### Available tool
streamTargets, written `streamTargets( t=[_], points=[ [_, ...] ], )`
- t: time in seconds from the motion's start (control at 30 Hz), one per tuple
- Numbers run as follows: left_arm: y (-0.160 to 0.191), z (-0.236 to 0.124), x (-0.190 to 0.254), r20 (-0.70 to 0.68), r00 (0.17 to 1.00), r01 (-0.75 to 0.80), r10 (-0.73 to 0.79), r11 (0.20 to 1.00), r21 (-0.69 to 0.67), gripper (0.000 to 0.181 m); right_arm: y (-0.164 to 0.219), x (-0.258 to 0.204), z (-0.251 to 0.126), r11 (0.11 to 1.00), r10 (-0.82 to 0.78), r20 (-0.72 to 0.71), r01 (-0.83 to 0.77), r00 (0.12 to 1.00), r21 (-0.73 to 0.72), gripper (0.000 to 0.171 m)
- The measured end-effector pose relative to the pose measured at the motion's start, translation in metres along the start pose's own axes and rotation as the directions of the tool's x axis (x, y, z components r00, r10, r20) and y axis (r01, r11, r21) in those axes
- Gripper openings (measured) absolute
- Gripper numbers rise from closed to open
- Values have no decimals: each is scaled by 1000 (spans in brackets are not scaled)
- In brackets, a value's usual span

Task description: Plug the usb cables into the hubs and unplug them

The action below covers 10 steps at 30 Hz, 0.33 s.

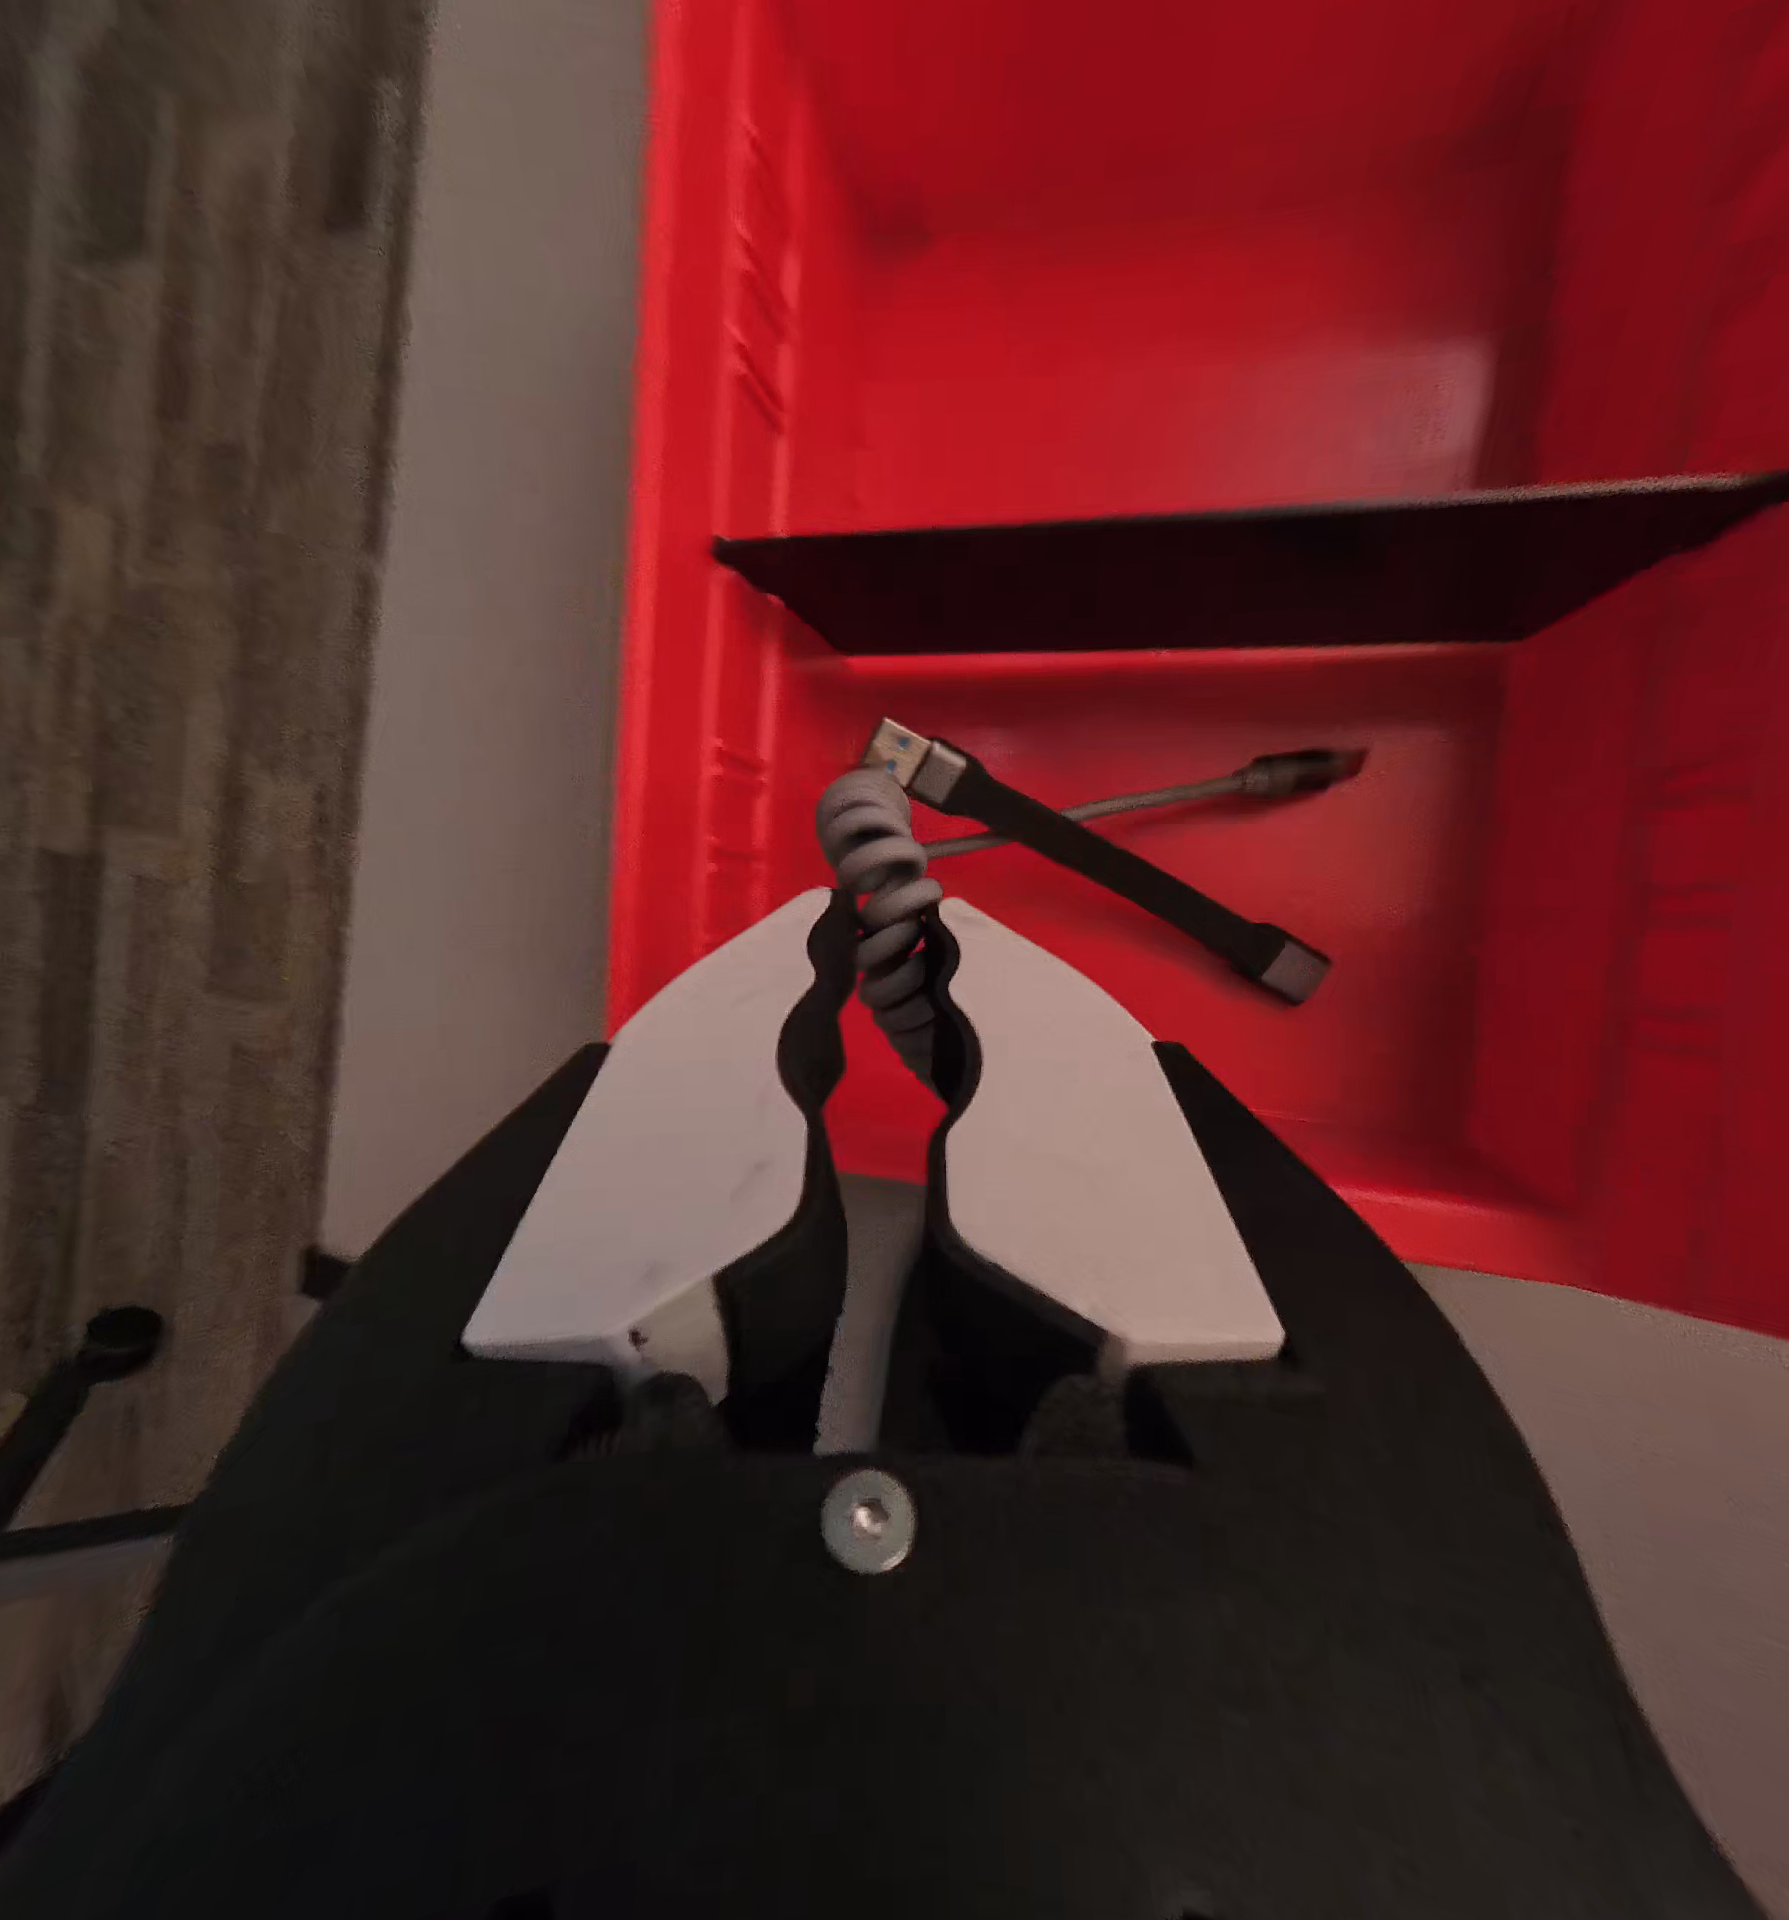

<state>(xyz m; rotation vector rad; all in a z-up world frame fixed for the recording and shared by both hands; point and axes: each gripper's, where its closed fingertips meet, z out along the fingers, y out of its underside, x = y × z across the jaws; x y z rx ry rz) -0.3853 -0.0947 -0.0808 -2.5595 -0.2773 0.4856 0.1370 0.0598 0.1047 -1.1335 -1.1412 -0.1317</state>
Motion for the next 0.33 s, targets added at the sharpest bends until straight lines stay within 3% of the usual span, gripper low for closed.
streamTargets(
  t=[0.03, 0.33],
  points=[
    [-5, -8, -7, 28, 1000, -4, 3, 999, 32, 11, -1, 0, 0, 1000, -2, -1, 2, 1000, 2, 33],
    [-44, -71, -21, 137, 990, -87, 46, 947, 309, 10, -2, -1, -1, 1000, -8, -3, 8, 1000, 5, 33]
  ],
)
